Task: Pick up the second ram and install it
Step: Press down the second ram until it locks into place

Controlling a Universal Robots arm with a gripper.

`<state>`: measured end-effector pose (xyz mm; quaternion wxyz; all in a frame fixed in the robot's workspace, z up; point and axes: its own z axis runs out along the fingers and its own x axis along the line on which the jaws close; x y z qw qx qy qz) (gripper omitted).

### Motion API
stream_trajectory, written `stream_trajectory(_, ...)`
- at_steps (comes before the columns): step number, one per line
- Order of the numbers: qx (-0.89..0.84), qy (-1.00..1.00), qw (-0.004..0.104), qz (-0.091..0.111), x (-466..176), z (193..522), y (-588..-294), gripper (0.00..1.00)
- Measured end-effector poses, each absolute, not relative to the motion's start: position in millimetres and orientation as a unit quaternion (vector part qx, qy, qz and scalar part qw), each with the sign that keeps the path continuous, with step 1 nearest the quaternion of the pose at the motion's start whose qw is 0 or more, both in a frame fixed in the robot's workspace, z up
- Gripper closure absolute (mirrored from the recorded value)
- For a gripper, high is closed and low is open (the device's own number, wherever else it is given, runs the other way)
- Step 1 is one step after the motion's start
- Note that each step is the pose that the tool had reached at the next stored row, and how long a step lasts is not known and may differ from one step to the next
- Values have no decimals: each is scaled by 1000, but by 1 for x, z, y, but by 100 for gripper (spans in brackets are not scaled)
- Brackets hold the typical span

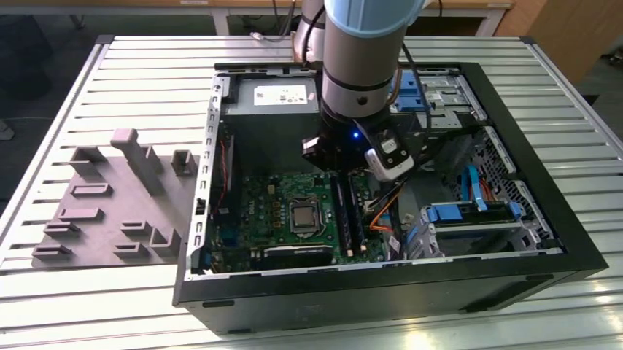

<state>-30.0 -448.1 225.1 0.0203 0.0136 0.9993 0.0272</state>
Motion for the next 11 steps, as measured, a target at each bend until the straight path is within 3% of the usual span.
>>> stream_trajectory(11,14,999,20,26,-30,237,-449,89)
